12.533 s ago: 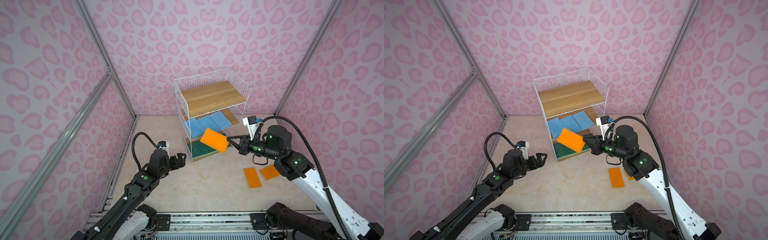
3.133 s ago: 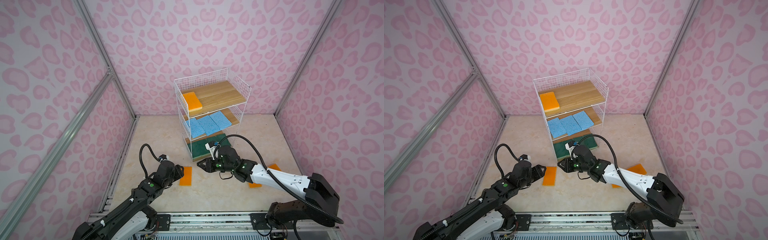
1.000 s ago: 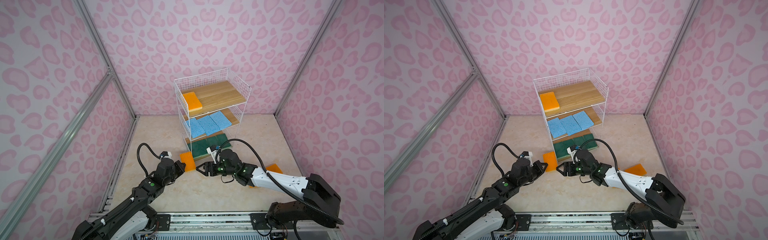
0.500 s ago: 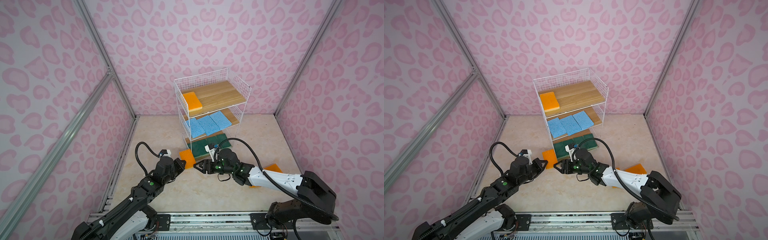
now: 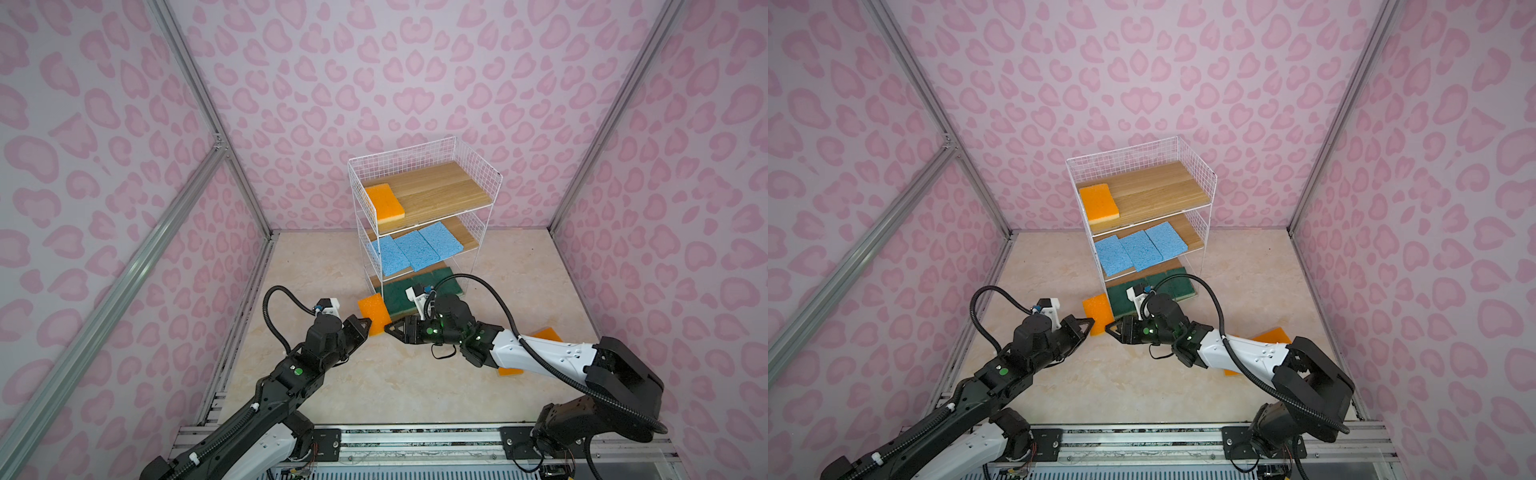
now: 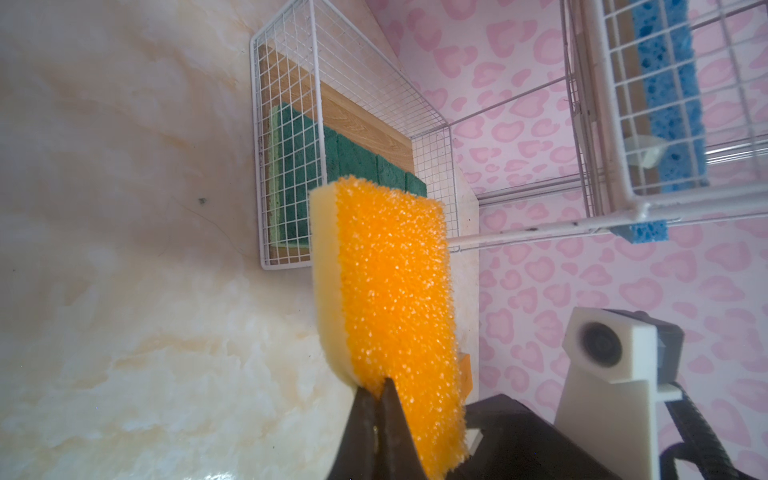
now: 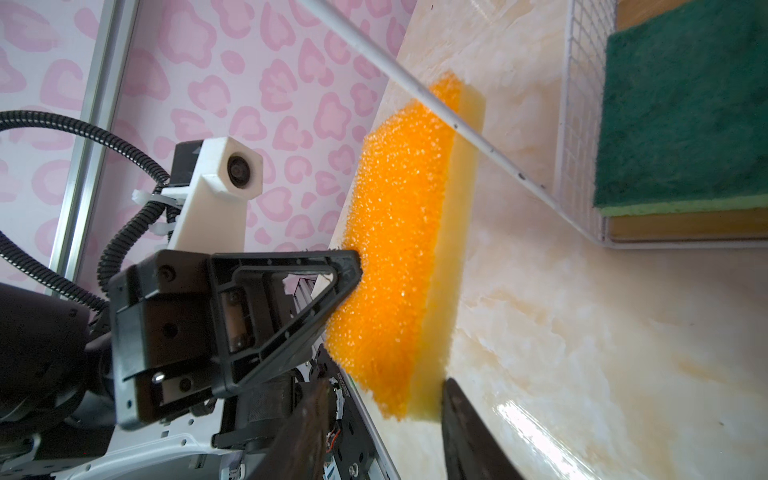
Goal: Place and organize the cleaning sponges onto the shelf
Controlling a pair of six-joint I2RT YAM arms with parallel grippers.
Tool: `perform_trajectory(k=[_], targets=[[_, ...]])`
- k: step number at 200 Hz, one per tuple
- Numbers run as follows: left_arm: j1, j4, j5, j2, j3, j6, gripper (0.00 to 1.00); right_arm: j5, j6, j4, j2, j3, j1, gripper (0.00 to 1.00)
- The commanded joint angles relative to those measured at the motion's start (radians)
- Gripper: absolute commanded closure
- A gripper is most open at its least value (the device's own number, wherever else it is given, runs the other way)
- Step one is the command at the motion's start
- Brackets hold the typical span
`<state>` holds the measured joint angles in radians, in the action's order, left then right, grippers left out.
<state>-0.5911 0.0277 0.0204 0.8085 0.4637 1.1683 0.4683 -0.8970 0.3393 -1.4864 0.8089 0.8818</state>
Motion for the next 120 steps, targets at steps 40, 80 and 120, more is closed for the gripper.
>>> perform_trajectory(k=[40, 80, 120], targets=[[0.0, -0.046, 0.018, 0.001, 0.003, 0.007, 0.96, -0.002, 0.0, 0.03, -0.014, 0.017, -0.002, 0.8], [-0.001, -0.043, 0.028, -0.015, 0.001, -0.014, 0.78, -0.02, 0.025, -0.018, 0.005, 0.022, 0.0, 1.0], [-0.001, 0.026, -0.006, -0.072, 0.005, -0.076, 0.18, -0.028, 0.087, -0.127, 0.05, 0.031, -0.001, 1.0]])
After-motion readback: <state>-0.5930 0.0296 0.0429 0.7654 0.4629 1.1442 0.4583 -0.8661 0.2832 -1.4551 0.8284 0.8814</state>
